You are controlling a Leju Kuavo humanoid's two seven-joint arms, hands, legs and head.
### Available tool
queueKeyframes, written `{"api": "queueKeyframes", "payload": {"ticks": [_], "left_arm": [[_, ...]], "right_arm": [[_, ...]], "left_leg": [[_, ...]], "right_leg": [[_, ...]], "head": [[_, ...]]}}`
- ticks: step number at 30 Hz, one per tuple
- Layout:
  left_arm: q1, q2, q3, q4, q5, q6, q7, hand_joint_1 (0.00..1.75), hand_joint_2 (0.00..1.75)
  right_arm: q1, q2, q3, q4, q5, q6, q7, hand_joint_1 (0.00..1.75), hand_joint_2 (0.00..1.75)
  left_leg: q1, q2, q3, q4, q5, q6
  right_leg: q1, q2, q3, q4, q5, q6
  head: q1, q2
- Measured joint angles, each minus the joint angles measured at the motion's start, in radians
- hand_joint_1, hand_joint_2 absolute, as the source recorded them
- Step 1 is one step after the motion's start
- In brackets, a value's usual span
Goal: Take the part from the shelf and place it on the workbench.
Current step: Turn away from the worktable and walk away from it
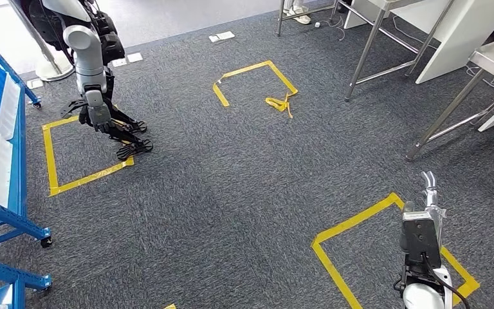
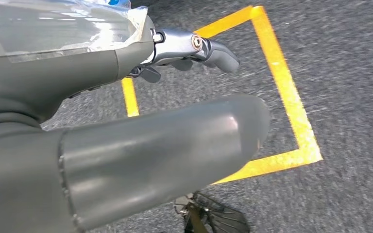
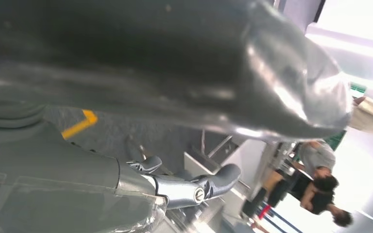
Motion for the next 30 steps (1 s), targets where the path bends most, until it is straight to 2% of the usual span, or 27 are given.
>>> {"api": "queueKeyframes", "payload": {"ticks": [1,2,3,5,6,7,8,9,10,12,13,14,16,17,18,20,21,22,23,24,26,27,28,29,30], "left_arm": [[0.002,-0.002,0.003,0.001,0.007,0.011,0.009,0.0,0.0],[0.005,-0.004,0.008,0.001,0.018,0.023,0.018,0.0,0.0],[0.008,-0.007,0.015,0.002,0.029,0.035,0.028,0.0,0.0],[0.011,-0.013,0.03,0.002,0.044,0.051,0.037,0.0,0.0],[0.012,-0.017,0.035,0.002,0.046,0.054,0.038,0.0,0.0],[0.012,-0.021,0.04,0.002,0.048,0.057,0.04,0.0,0.0],[0.012,-0.024,0.044,0.002,0.049,0.058,0.041,0.0,0.0],[0.013,-0.027,0.047,0.001,0.049,0.058,0.043,0.0,0.0],[0.013,-0.028,0.049,-0.001,0.049,0.059,0.045,0.0,0.0],[0.012,-0.032,0.051,-0.007,0.048,0.059,0.046,0.0,0.0],[0.011,-0.034,0.052,-0.01,0.048,0.059,0.047,0.0,0.0],[0.01,-0.036,0.054,-0.013,0.047,0.058,0.047,0.0,0.0],[0.01,-0.038,0.061,-0.018,0.046,0.056,0.048,0.0,0.0],[0.011,-0.039,0.064,-0.021,0.045,0.055,0.048,0.0,0.0],[0.011,-0.04,0.068,-0.025,0.044,0.054,0.051,0.0,0.0],[0.01,-0.041,0.073,-0.03,0.041,0.055,0.059,0.0,0.0],[0.01,-0.042,0.075,-0.032,0.04,0.055,0.063,0.0,0.0],[0.011,-0.043,0.076,-0.033,0.039,0.056,0.065,0.0,0.0],[0.012,-0.044,0.078,-0.034,0.038,0.057,0.066,0.0,0.0],[0.013,-0.045,0.08,-0.034,0.038,0.057,0.066,0.0,0.0],[0.014,-0.047,0.085,-0.036,0.038,0.057,0.067,0.0,0.0],[0.014,-0.047,0.087,-0.036,0.038,0.057,0.067,0.0,0.0],[0.014,-0.048,0.089,-0.037,0.037,0.057,0.066,0.0,0.0],[0.015,-0.049,0.091,-0.038,0.037,0.057,0.066,0.0,0.0],[0.017,-0.05,0.093,-0.038,0.036,0.057,0.066,0.0,0.0]], "right_arm": [[-0.001,0.009,0.001,0.01,-0.013,-0.004,-0.005,0.0,0.0],[-0.002,0.021,0.002,0.022,-0.024,-0.009,-0.011,0.0,0.0],[0.0,0.032,0.003,0.033,-0.031,-0.013,-0.017,0.0,0.0],[0.007,0.052,0.003,0.058,-0.036,-0.02,-0.029,0.0,0.0],[0.01,0.059,0.003,0.069,-0.035,-0.022,-0.033,0.0,0.0],[0.011,0.065,0.003,0.078,-0.032,-0.023,-0.035,0.0,0.0],[0.01,0.07,0.003,0.085,-0.026,-0.024,-0.034,0.0,0.0],[0.008,0.075,0.003,0.09,-0.019,-0.024,-0.032,0.0,0.0],[0.006,0.08,0.003,0.094,-0.01,-0.024,-0.028,0.0,0.0],[0.0,0.087,0.003,0.098,0.011,-0.024,-0.019,0.0,0.0],[-0.004,0.089,0.003,0.099,0.02,-0.024,-0.016,0.0,0.0],[-0.007,0.091,0.002,0.099,0.028,-0.024,-0.014,0.0,0.0],[-0.012,0.093,0.001,0.099,0.042,-0.025,-0.012,0.0,0.0],[-0.012,0.094,-0.001,0.099,0.048,-0.026,-0.012,0.0,0.0],[-0.011,0.094,-0.005,0.099,0.052,-0.027,-0.013,0.0,0.0],[-0.005,0.094,-0.016,0.1,0.054,-0.029,-0.013,0.0,0.0],[-0.001,0.093,-0.023,0.101,0.055,-0.03,-0.012,0.0,0.0],[0.004,0.093,-0.027,0.103,0.055,-0.03,-0.012,0.0,0.0],[0.006,0.093,-0.03,0.105,0.056,-0.03,-0.013,0.0,0.0],[0.007,0.094,-0.032,0.106,0.057,-0.03,-0.013,0.0,0.0],[0.005,0.094,-0.034,0.108,0.06,-0.03,-0.016,0.0,0.0],[0.003,0.095,-0.034,0.109,0.062,-0.029,-0.018,0.0,0.0],[0.002,0.095,-0.034,0.11,0.064,-0.029,-0.019,0.0,0.0],[0.001,0.095,-0.034,0.111,0.066,-0.028,-0.021,0.0,0.0],[0.0,0.096,-0.034,0.112,0.069,-0.028,-0.022,0.0,0.0]], "left_leg": [[0.002,-0.004,-0.002,-0.001,0.002,-0.006],[0.001,0.008,-0.006,0.006,-0.004,-0.01],[-0.001,0.032,-0.017,0.029,-0.02,-0.014],[-0.004,0.095,-0.068,0.137,-0.084,-0.02],[-0.003,0.113,-0.101,0.204,-0.114,-0.023],[-0.001,0.122,-0.125,0.254,-0.131,-0.027],[0.001,0.127,-0.133,0.271,-0.129,-0.029],[0.003,0.133,-0.118,0.246,-0.109,-0.031],[0.005,0.146,-0.084,0.184,-0.077,-0.031],[0.002,0.192,-0.01,0.052,-0.032,-0.024],[-0.001,0.206,0.011,0.014,-0.023,-0.018],[-0.006,0.21,0.016,0.002,-0.024,-0.011],[-0.007,0.183,0.016,-0.004,-0.019,0.002],[-0.005,0.171,0.017,-0.009,-0.015,0.01],[-0.003,0.158,0.018,-0.013,-0.011,0.017],[-0.001,0.129,0.016,-0.016,-0.005,0.027],[-0.001,0.113,0.014,-0.016,-0.003,0.029],[-0.002,0.097,0.012,-0.015,-0.002,0.03],[-0.002,0.082,0.011,-0.015,-0.001,0.029],[-0.002,0.067,0.011,-0.015,0.001,0.028],[-0.002,0.039,0.011,-0.014,0.005,0.021],[-0.004,0.027,0.01,-0.013,0.007,0.016],[-0.005,0.018,0.007,-0.013,0.009,0.011],[-0.005,0.009,0.004,-0.013,0.012,0.005],[-0.005,0.0,0.001,-0.015,0.016,-0.002]], "right_leg": [[-0.003,-0.01,0.004,-0.004,0.005,-0.008],[-0.005,-0.021,0.008,-0.009,0.009,-0.016],[-0.008,-0.032,0.01,-0.014,0.012,-0.025],[-0.008,-0.059,0.012,-0.019,0.013,-0.037],[-0.006,-0.074,0.012,-0.018,0.013,-0.04],[-0.004,-0.089,0.011,-0.018,0.012,-0.041],[-0.003,-0.104,0.012,-0.018,0.011,-0.042],[-0.003,-0.117,0.012,-0.018,0.01,-0.043],[-0.004,-0.13,0.015,-0.018,0.007,-0.042],[0.003,-0.151,0.019,-0.016,0.0,-0.033],[0.007,-0.161,0.023,-0.016,-0.003,-0.027],[0.01,-0.172,0.025,-0.016,-0.006,-0.022],[0.01,-0.184,0.03,-0.016,-0.011,-0.013],[0.008,-0.168,0.026,-0.003,-0.022,-0.01],[0.005,-0.14,0.011,0.031,-0.042,-0.01],[0.001,-0.076,-0.049,0.16,-0.1,-0.015],[0.0,-0.062,-0.084,0.229,-0.125,-0.016],[-0.001,-0.057,-0.108,0.272,-0.135,-0.013],[-0.003,-0.055,-0.112,0.274,-0.128,-0.006],[-0.006,-0.052,-0.095,0.234,-0.106,0.003],[-0.014,-0.02,-0.03,0.088,-0.045,0.02],[-0.016,-0.005,-0.004,0.031,-0.023,0.021],[-0.015,0.006,0.009,-0.001,-0.011,0.017],[-0.012,0.006,0.013,-0.009,-0.007,0.01],[-0.009,-0.005,0.014,-0.009,-0.003,0.003]], "head": [[-0.001,0.0],[-0.001,0.0],[-0.002,0.0],[-0.004,0.0],[-0.006,0.0],[-0.006,0.0],[-0.006,0.0],[-0.006,0.0],[-0.006,0.0],[-0.005,0.0],[-0.003,0.0],[-0.001,0.0],[0.0,0.0],[0.001,0.0],[0.002,0.0],[0.005,0.0],[0.006,0.0],[0.006,0.0],[0.006,0.0],[0.006,0.0],[0.006,0.0],[0.006,0.0],[0.006,0.0],[0.006,0.0],[0.005,0.0]]}}
